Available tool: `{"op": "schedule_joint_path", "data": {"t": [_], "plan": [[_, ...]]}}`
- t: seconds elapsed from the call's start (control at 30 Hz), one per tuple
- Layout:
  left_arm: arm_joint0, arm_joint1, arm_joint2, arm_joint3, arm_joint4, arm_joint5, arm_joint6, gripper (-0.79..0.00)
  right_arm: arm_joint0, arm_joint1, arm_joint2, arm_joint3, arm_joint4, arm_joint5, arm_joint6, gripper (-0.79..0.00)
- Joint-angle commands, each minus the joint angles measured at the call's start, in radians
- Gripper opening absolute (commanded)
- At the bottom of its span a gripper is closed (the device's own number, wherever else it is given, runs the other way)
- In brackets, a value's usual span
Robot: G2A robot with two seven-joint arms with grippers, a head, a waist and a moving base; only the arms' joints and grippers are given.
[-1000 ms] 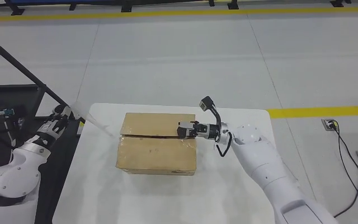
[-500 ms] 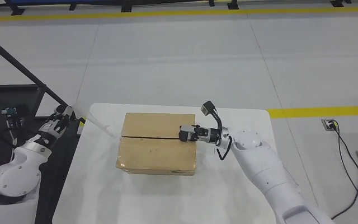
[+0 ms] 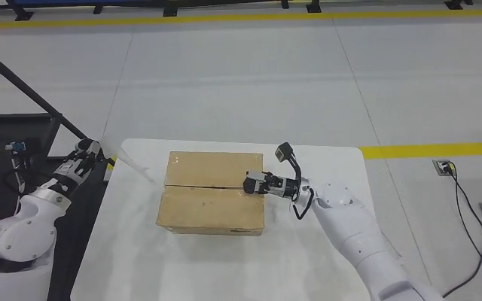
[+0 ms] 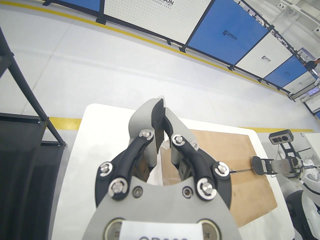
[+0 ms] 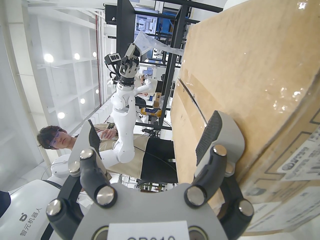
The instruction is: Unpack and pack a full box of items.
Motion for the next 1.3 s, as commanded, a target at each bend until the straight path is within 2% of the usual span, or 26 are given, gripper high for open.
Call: {"op": "schedule_joint_path", "data": {"t": [0.0,0.2,0.27,0.33,0.43,0.7,0.87,1.0,1.27], "plan": [[-0.002,0.0,0.0,0.0,0.0,0.0,-0.001,-0.785,0.002,0.0,0.0,0.001,-0.006,-0.018,-0.004,0.0],[-0.004,0.003,-0.023,-0.05,-0.091,-0.028,-0.045,-0.785,0.019,0.008,-0.002,-0.049,-0.1,-0.116,-0.049,0.0],[-0.001,0.005,-0.041,-0.081,-0.143,-0.038,-0.08,-0.785,0.026,0.011,-0.003,-0.08,-0.164,-0.142,-0.113,0.0],[0.003,0.007,-0.053,-0.114,-0.207,-0.047,-0.126,-0.785,0.036,0.013,-0.007,-0.102,-0.262,-0.119,-0.22,0.0],[0.007,0.011,-0.073,-0.154,-0.292,-0.056,-0.194,-0.785,0.036,0.013,-0.007,-0.102,-0.262,-0.119,-0.22,0.0],[-0.015,0.022,-0.109,-0.182,-0.536,-0.002,-0.37,-0.785,0.03,0.013,-0.009,-0.116,-0.27,-0.118,-0.231,0.0],[-0.037,0.029,-0.117,-0.216,-0.59,0.009,-0.411,-0.785,0.013,0.008,-0.043,-0.232,-0.397,-0.167,-0.323,0.0],[-0.061,0.034,-0.119,-0.236,-0.653,0.02,-0.434,-0.785,0.033,-0.004,-0.091,-0.255,-0.437,-0.184,-0.288,0.0],[-0.09,0.041,-0.129,-0.249,-0.785,0.009,-0.47,-0.785,0.026,-0.005,-0.096,-0.272,-0.439,-0.19,-0.288,0.0]]}}
